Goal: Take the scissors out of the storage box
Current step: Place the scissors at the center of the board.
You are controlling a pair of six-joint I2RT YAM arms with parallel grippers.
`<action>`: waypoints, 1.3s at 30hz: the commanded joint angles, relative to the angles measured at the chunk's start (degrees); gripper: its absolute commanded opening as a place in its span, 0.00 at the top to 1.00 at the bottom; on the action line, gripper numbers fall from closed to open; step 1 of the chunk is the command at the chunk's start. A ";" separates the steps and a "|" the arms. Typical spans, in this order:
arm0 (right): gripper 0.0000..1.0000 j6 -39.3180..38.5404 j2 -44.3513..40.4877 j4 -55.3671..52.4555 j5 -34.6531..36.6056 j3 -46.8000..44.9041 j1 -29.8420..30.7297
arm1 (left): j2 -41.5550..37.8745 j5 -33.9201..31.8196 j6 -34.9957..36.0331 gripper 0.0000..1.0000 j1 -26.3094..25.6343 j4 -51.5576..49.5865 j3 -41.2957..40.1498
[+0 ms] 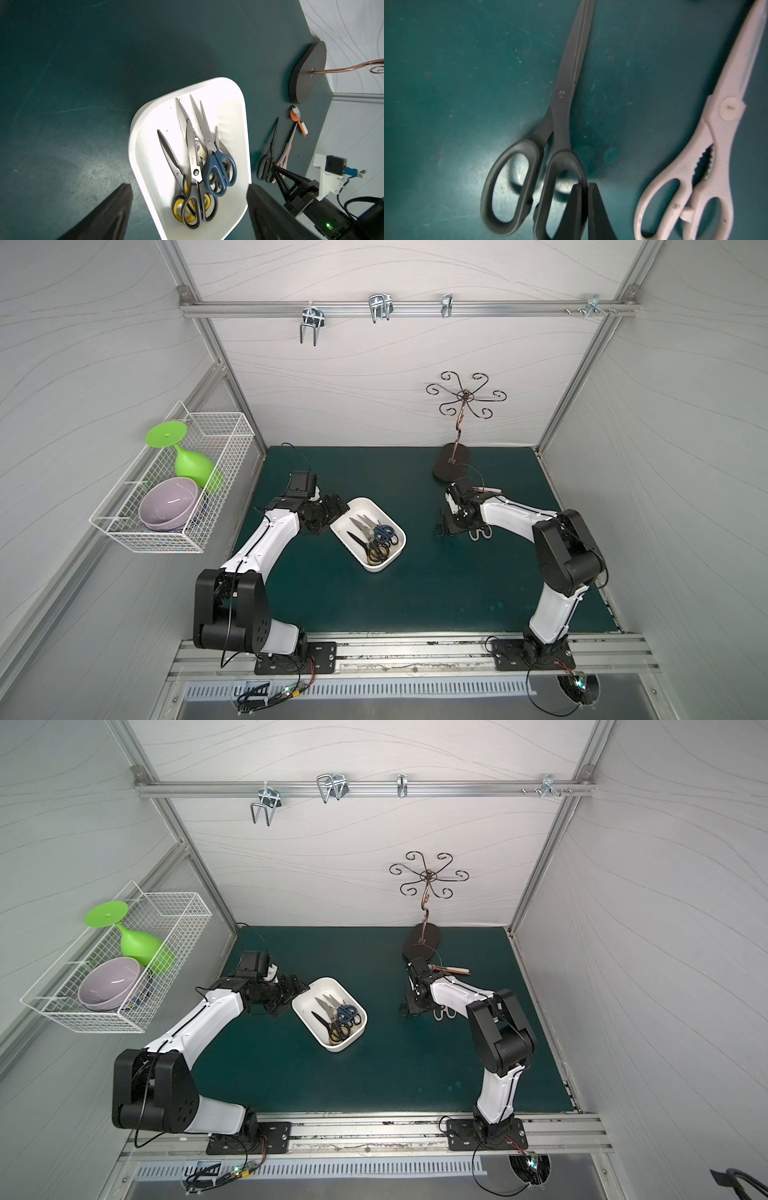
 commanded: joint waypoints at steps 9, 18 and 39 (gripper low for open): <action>0.99 1.23 4.44 -4.96 -1.30 1.67 -0.37 | -0.26 -0.48 0.89 0.09 -0.06 0.43 0.59; 0.85 0.68 4.33 -6.60 -1.41 3.01 -0.37 | -0.53 -0.70 0.83 0.09 -0.08 0.60 -0.26; 0.58 2.35 -1.55 -14.68 -0.43 14.52 7.18 | -0.35 1.51 -4.64 0.08 6.23 5.90 -4.38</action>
